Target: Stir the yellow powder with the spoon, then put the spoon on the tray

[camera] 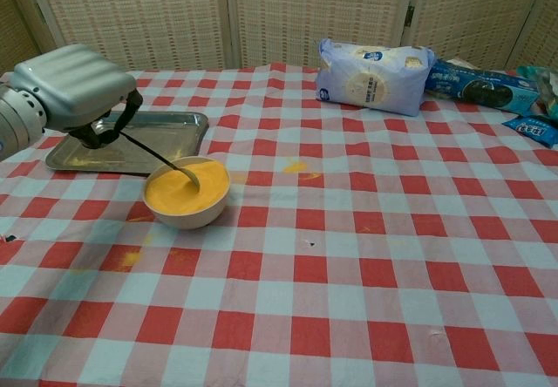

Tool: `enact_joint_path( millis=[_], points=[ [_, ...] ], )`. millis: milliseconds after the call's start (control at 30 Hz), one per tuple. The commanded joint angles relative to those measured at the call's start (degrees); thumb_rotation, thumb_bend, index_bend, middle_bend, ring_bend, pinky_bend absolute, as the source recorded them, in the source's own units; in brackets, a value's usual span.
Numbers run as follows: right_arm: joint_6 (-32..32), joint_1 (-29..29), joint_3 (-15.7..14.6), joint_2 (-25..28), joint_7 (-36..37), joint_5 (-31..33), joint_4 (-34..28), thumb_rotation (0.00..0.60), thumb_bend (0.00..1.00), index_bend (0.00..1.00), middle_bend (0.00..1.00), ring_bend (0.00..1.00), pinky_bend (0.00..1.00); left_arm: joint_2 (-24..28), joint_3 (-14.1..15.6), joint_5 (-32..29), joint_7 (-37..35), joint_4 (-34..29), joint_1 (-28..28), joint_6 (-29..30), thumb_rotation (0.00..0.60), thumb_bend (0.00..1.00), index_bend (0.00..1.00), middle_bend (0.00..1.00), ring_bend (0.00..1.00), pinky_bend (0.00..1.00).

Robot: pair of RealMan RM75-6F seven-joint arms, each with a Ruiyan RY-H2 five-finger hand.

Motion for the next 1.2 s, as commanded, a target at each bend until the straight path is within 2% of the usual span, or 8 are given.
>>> enact_joint_path(
  millis=[33,300,767,1200],
  points=[
    [-0.2,0.1,-0.1,0.0,0.0,-0.1,-0.1,0.600,0.03,0.00,0.00,0.00,0.00,1.0,-0.1,0.9,-0.4,-1.6,0.4,0.9,0.600,0.92,0.87,1.00,1.00,1.00],
    [0.2,0.0,0.0,0.1,0.0,0.0,-0.1,0.600,0.03,0.00,0.00,0.00,0.00,1.3,-1.0,0.5,-0.9,-2.1,0.1,0.5,0.600,0.92,0.87,1.00,1.00,1.00],
    [0.5,-0.2,0.4,0.5,0.9,0.8,0.0,0.600,0.03,0.00,0.00,0.00,0.00,-3.4,-0.6,1.4,-0.6,5.0,-1.1,-1.4,0.600,0.92,0.87,1.00,1.00,1.00],
    [1.0,-0.4,0.1,0.4,0.3,0.0,-0.2,0.600,0.03,0.00,0.00,0.00,0.00,-0.6,3.2,5.4,1.0,3.4,1.5,0.5,0.600,0.92,0.87,1.00,1.00,1.00]
  ],
)
